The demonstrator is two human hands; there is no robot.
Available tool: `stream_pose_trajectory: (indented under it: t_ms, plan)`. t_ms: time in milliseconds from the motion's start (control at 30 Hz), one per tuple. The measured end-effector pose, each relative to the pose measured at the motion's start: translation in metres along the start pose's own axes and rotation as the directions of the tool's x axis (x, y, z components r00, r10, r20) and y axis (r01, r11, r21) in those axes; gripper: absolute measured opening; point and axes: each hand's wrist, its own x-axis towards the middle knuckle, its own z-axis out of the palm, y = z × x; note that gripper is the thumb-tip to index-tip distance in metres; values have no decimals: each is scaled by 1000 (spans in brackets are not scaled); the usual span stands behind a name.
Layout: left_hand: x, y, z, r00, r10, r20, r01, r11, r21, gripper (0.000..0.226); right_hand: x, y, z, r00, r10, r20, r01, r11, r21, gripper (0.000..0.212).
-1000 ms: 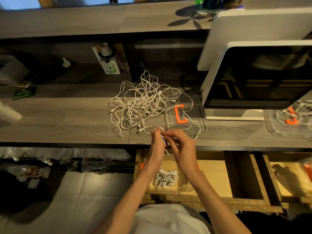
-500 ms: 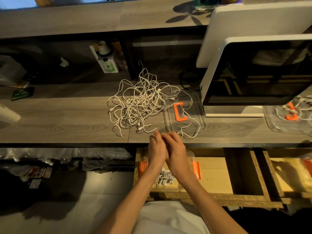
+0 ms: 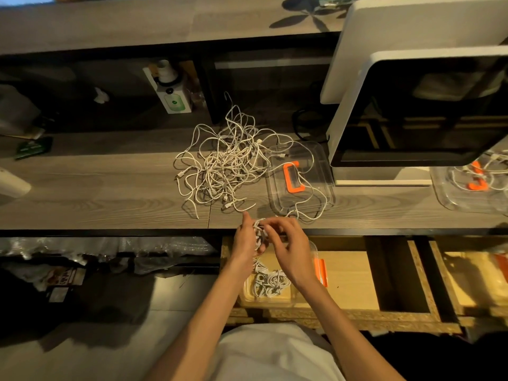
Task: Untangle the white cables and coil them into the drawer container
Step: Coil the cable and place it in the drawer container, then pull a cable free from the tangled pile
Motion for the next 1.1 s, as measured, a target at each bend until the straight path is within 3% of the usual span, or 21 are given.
stream_pose_trajectory:
  t_ms: [100, 200, 300, 400, 533, 667, 767, 833, 933, 1000, 1100]
  plan:
    - [2, -7, -1, 993, -15, 118, 14, 1000, 9, 69, -3, 13, -8, 994, 113, -10, -112, 988, 109, 15]
    - [11, -19, -1, 983, -46, 180, 28, 994, 101, 68, -11, 30, -13, 962, 255, 102, -270, 945, 184, 19]
    - [22, -40, -2, 989, -87, 122, 54, 967, 250, 57, -21, 52, -13, 910, 386, 149, -414, 869, 271, 24]
    - [30, -66, -9, 991, -111, 78, 81, 945, 316, 41, -34, 76, -9, 796, 575, 188, -600, 711, 367, 31]
    - [40, -89, -23, 972, -219, 81, 182, 928, 324, 24, -50, 104, 2, 647, 746, 157, -750, 585, 308, 32]
    - [45, -101, -38, 965, -252, 78, 200, 892, 406, 28, -59, 136, 9, 588, 793, 156, -804, 553, 218, 35]
    - [47, -100, -44, 973, -217, 82, 160, 883, 441, 26, -60, 146, 8, 634, 765, 110, -772, 636, 25, 24]
    - [49, -96, -47, 980, -182, 84, 127, 888, 442, 22, -51, 139, 4, 705, 707, 51, -704, 707, -71, 18]
    - [55, -87, -50, 986, -124, 109, 62, 893, 447, 20, -20, 110, -10, 850, 520, -86, -526, 847, -72, 5]
    - [57, -79, -52, 988, -88, 127, 20, 889, 458, 19, 6, 88, -21, 905, 389, -171, -404, 912, -65, 7]
    - [61, -67, -53, 987, -26, 156, -56, 866, 497, 20, 53, 62, -34, 928, 288, -235, -310, 949, -63, 22]
